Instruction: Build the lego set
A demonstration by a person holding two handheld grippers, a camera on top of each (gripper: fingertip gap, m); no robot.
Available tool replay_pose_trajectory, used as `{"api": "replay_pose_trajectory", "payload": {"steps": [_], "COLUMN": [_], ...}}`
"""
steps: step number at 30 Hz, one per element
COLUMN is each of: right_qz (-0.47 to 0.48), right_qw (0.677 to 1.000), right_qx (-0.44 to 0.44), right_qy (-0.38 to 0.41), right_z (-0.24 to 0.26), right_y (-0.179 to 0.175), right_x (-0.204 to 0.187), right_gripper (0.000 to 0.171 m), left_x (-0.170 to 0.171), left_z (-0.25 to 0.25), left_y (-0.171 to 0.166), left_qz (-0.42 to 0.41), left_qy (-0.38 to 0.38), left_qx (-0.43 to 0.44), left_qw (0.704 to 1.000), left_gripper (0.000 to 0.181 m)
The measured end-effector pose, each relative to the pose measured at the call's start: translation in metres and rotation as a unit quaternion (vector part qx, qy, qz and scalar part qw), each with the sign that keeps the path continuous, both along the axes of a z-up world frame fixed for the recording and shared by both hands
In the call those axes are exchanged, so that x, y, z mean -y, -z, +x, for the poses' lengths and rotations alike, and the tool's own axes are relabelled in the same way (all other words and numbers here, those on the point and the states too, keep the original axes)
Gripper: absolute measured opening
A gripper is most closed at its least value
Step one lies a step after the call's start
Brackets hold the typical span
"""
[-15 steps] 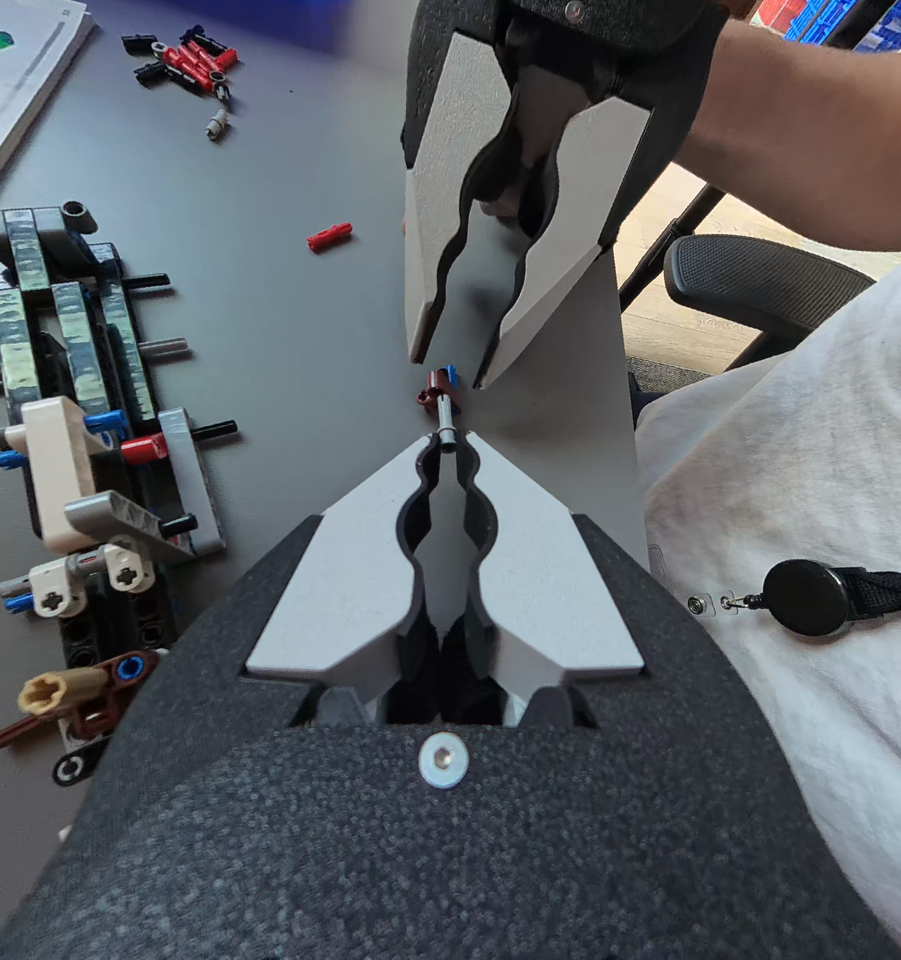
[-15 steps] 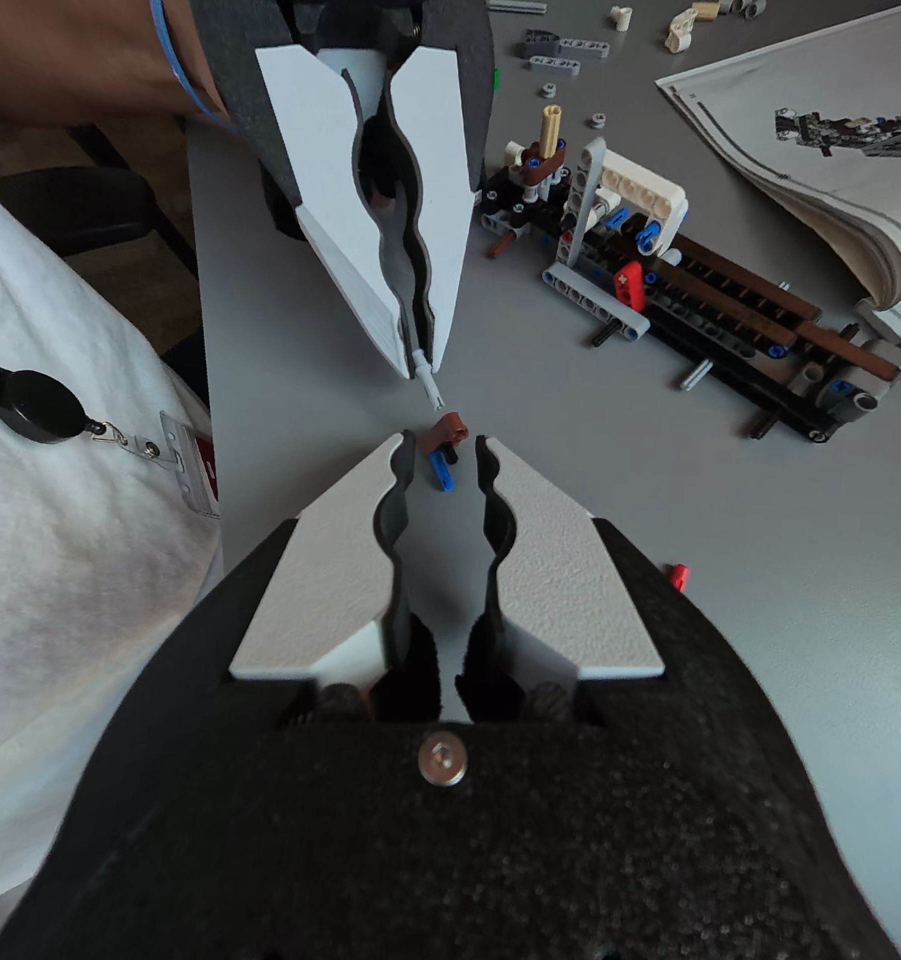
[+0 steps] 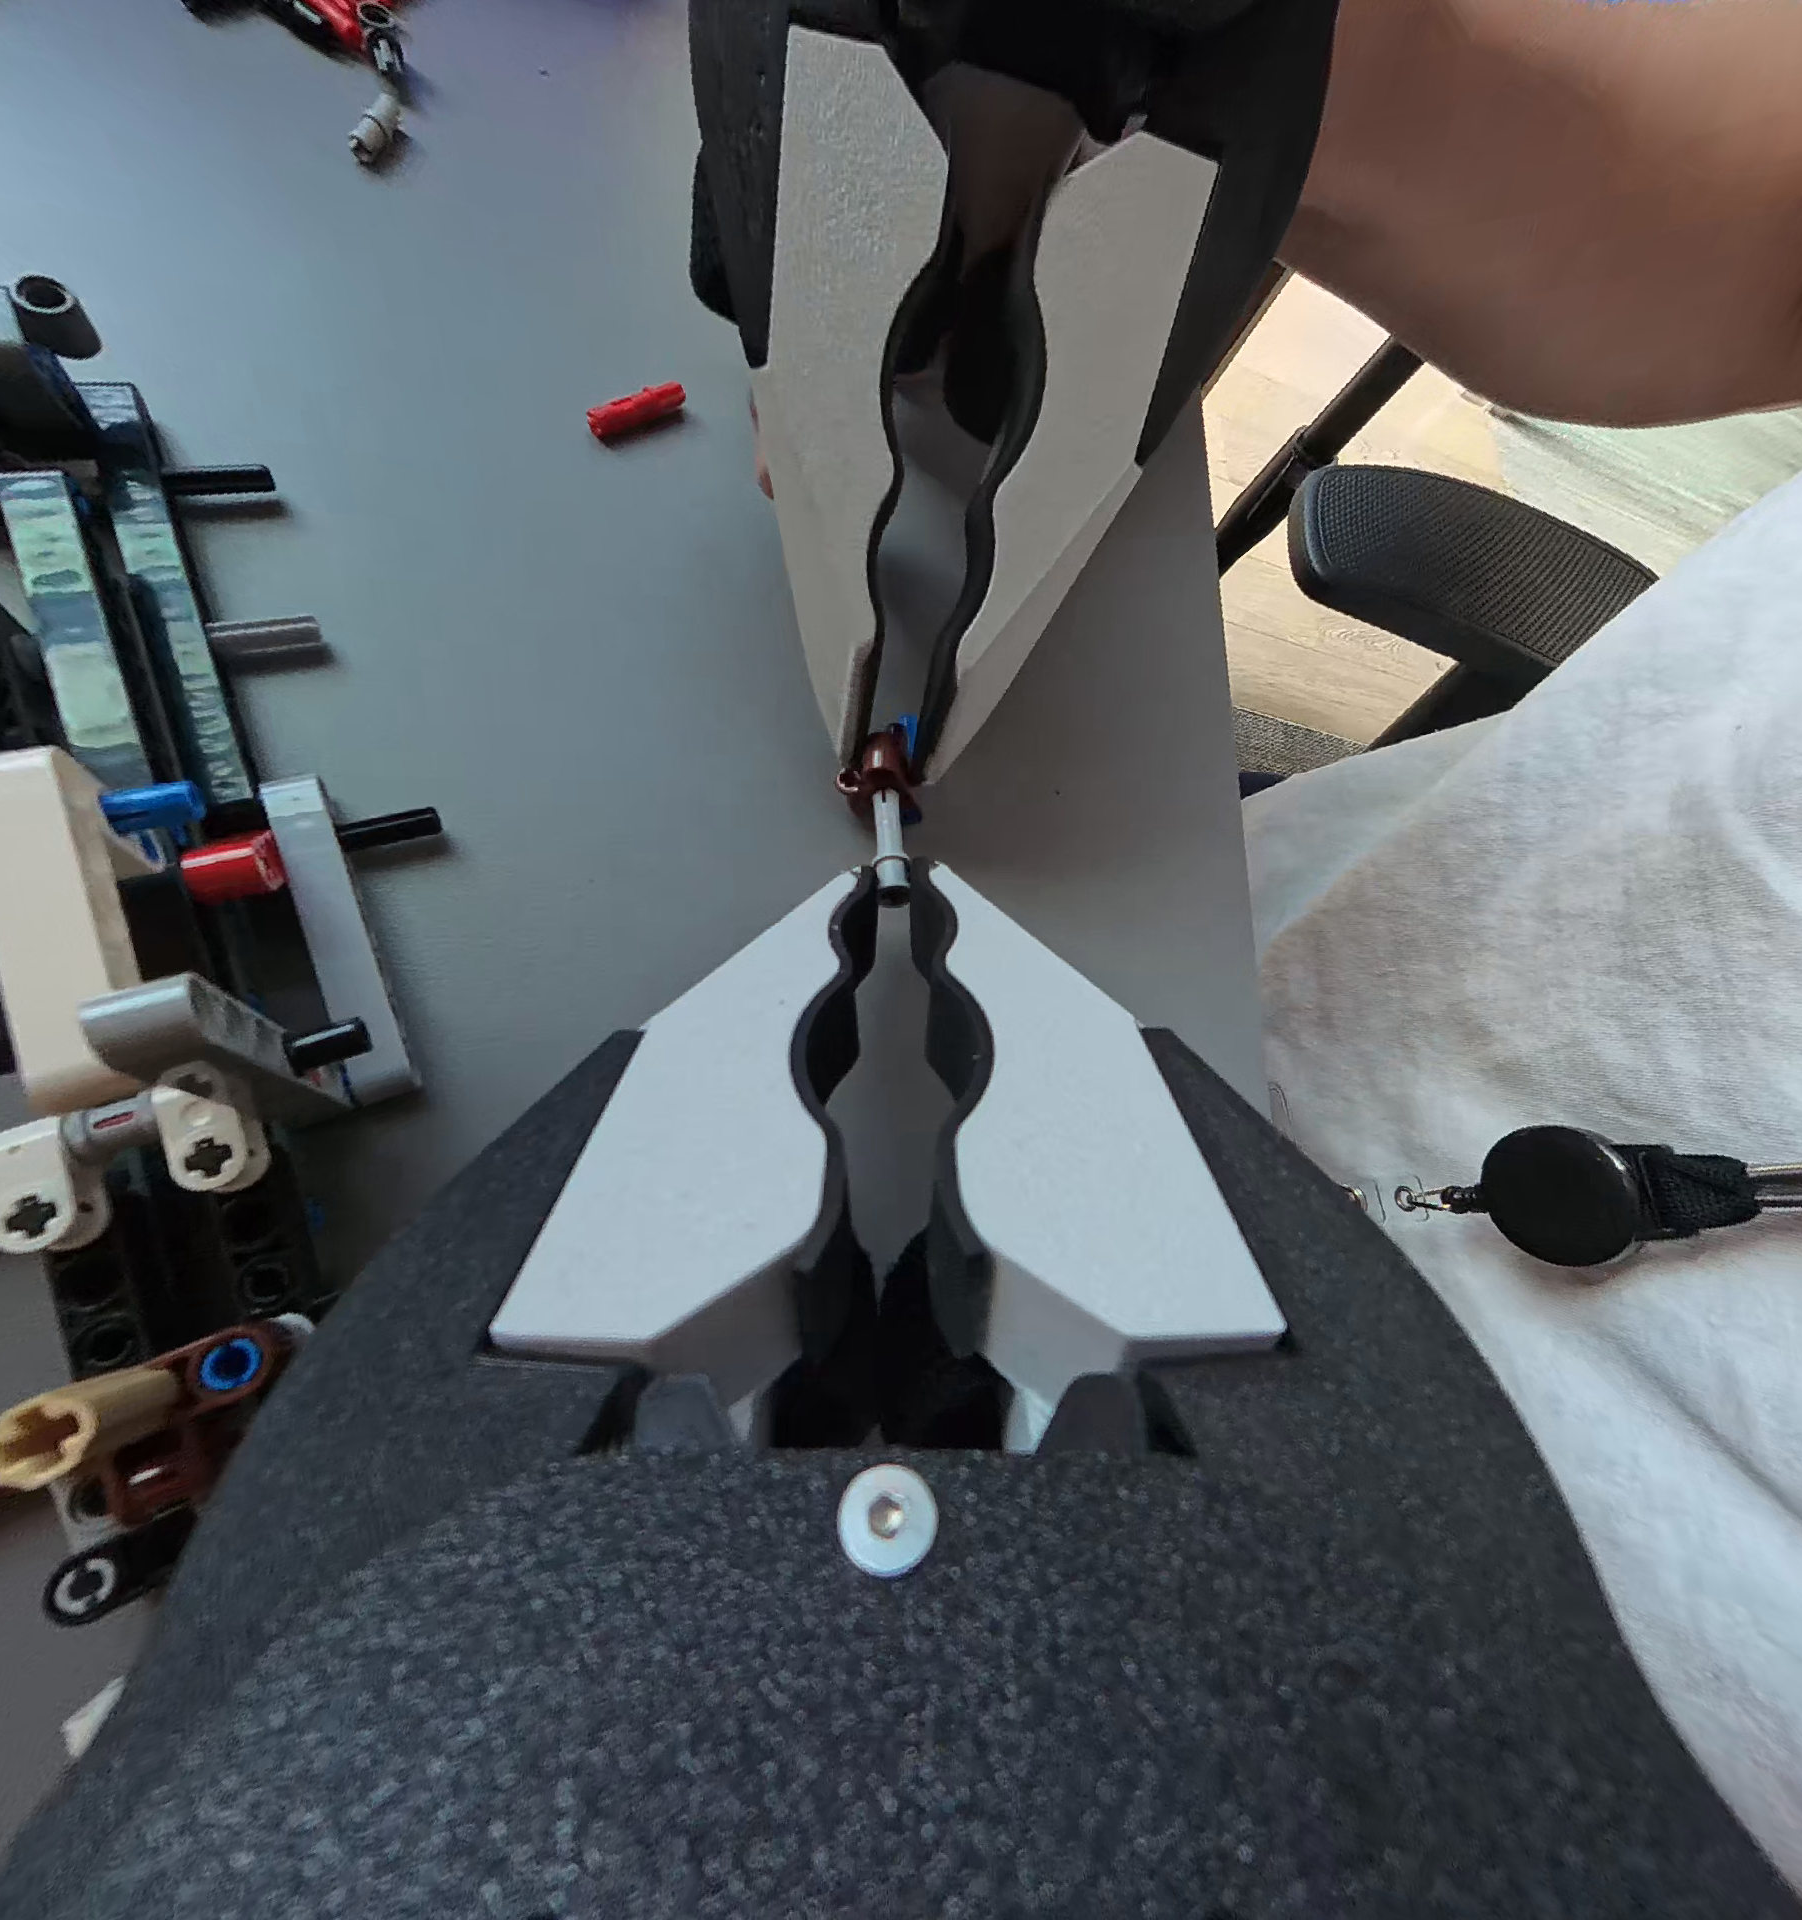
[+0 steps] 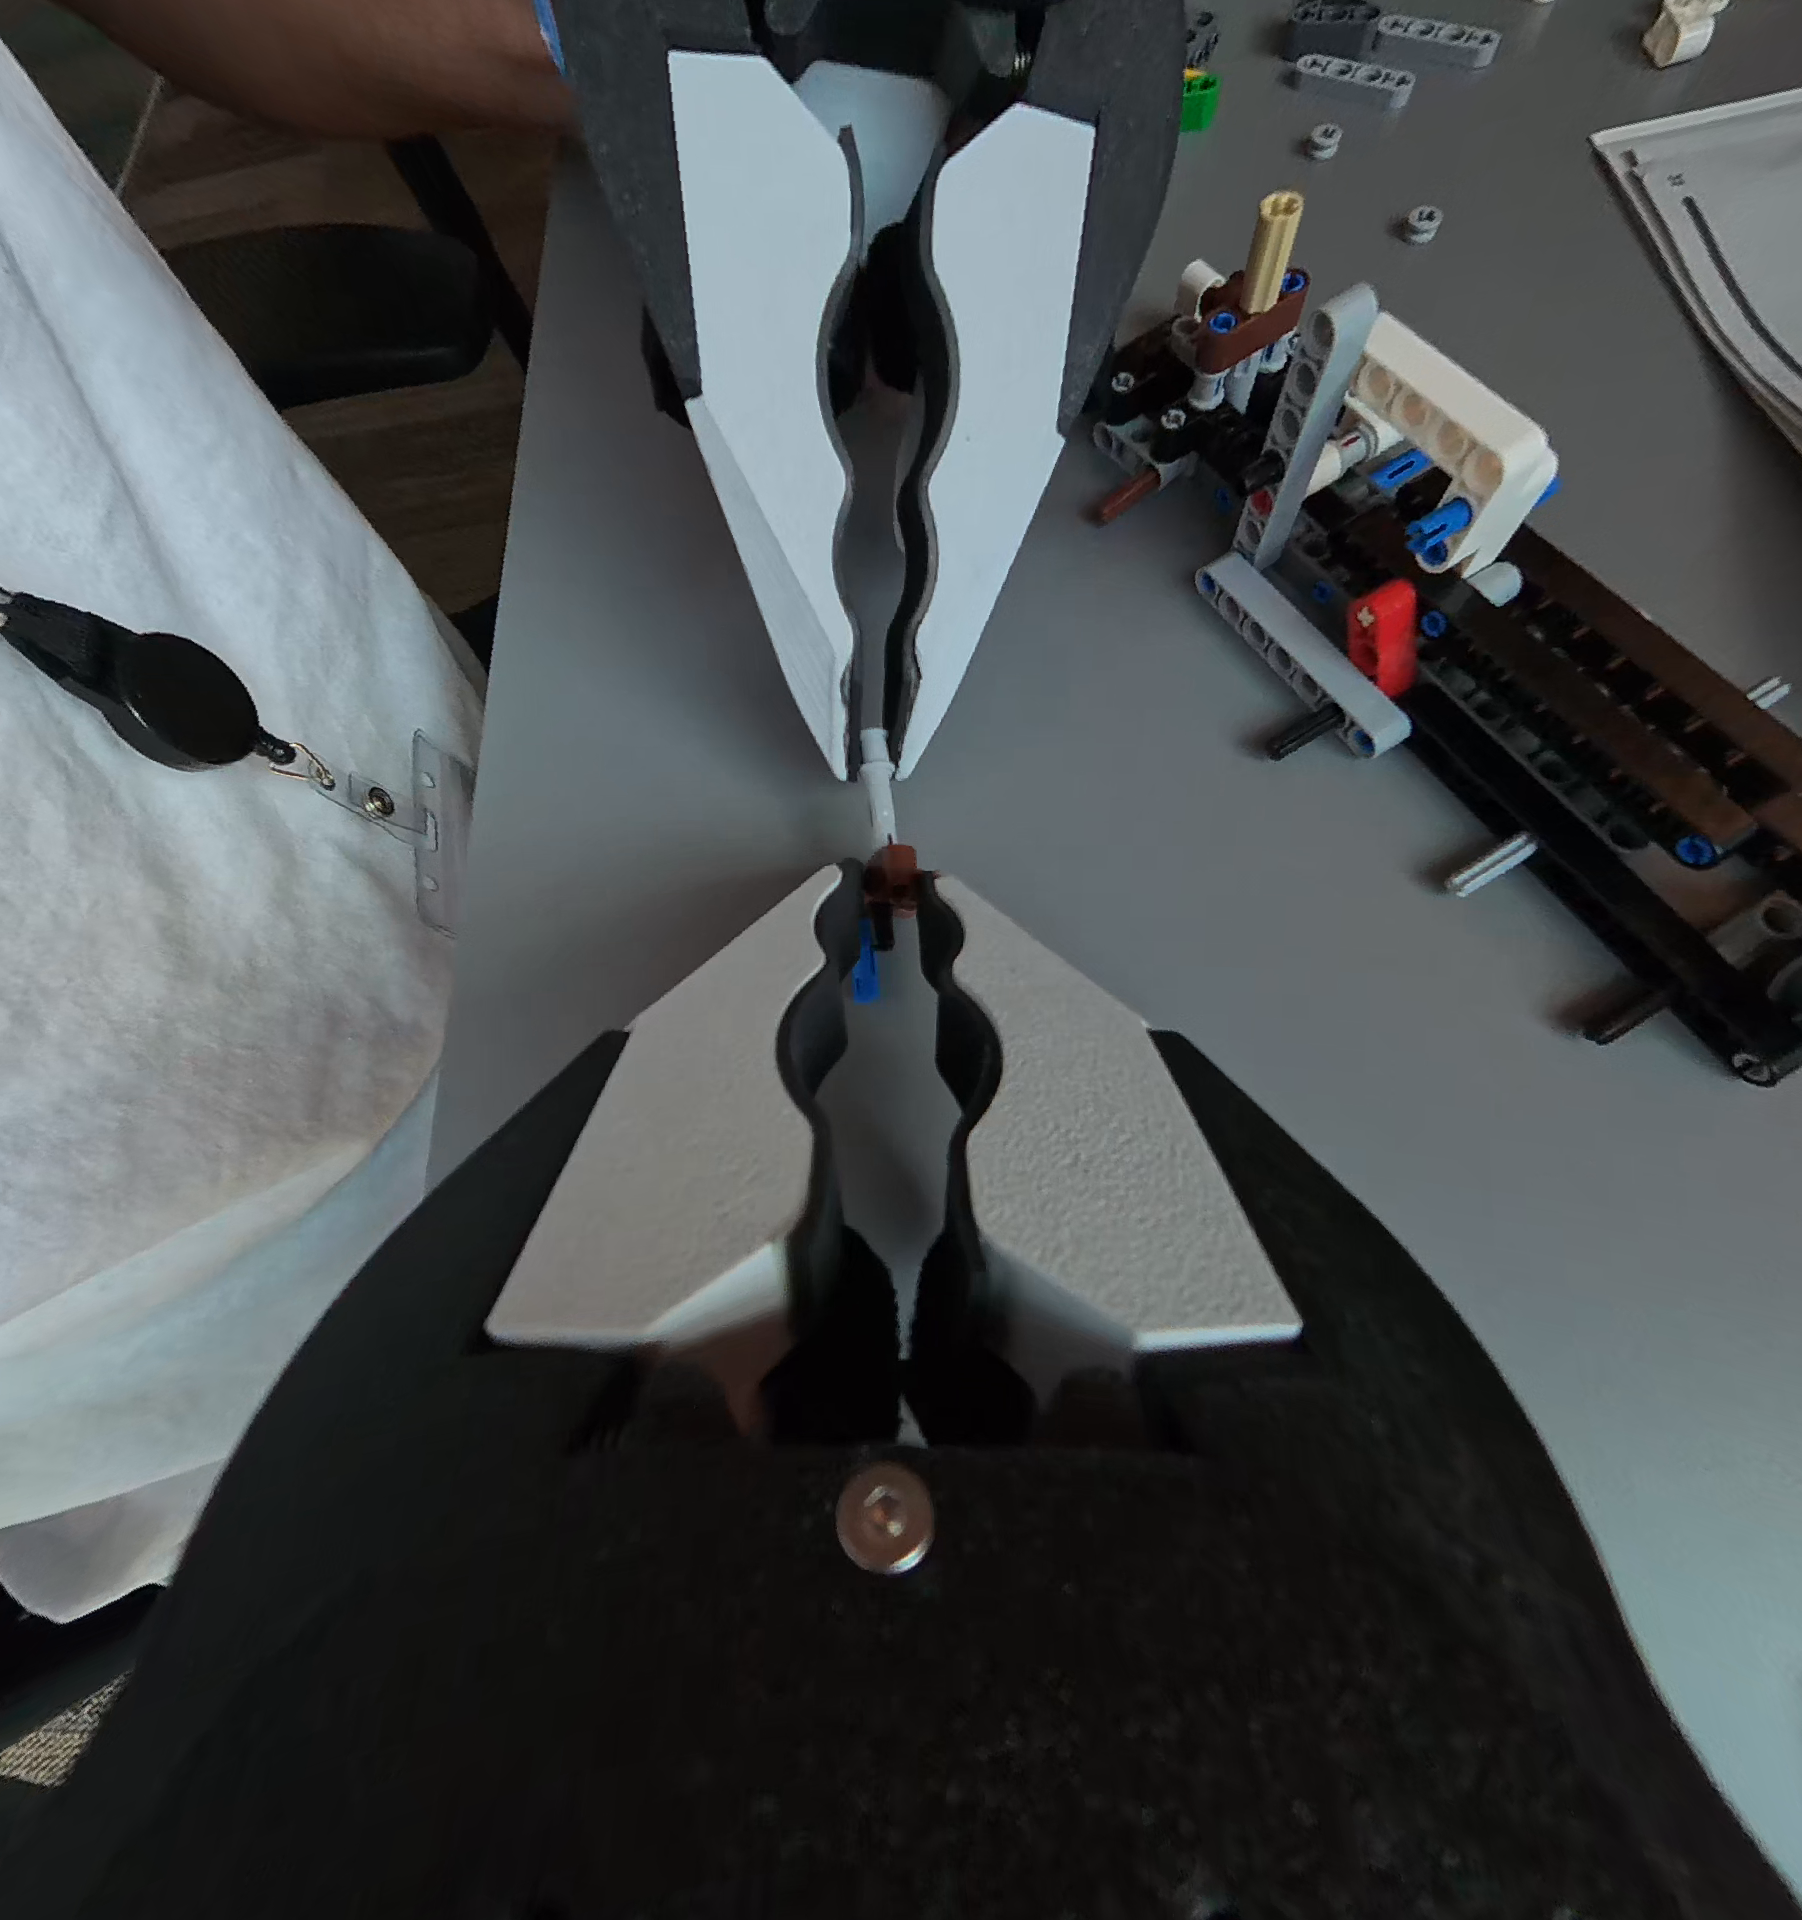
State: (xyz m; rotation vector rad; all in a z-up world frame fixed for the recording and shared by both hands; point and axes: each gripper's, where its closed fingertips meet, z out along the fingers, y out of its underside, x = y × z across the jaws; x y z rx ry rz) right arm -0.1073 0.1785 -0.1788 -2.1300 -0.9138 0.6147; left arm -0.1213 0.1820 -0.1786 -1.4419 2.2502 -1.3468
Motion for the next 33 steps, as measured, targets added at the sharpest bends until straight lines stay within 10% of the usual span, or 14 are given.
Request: {"api": "replay_pose_trajectory", "payload": {"steps": [33], "right_qz": [-0.02], "right_qw": [0.999], "right_qx": [-0.018], "right_qy": [-0.027], "right_z": [-0.0034], "right_y": [0.0013], "right_x": [0.0073], "right_gripper": [0.007], "left_x": [0.0064], "left_z": [0.0018], "left_y": [-0.0058], "left_qz": [-0.067], "left_qy": [0.038], "left_qx": [-0.033], "left_qw": [0.996], "left_gripper": [0.004]}}
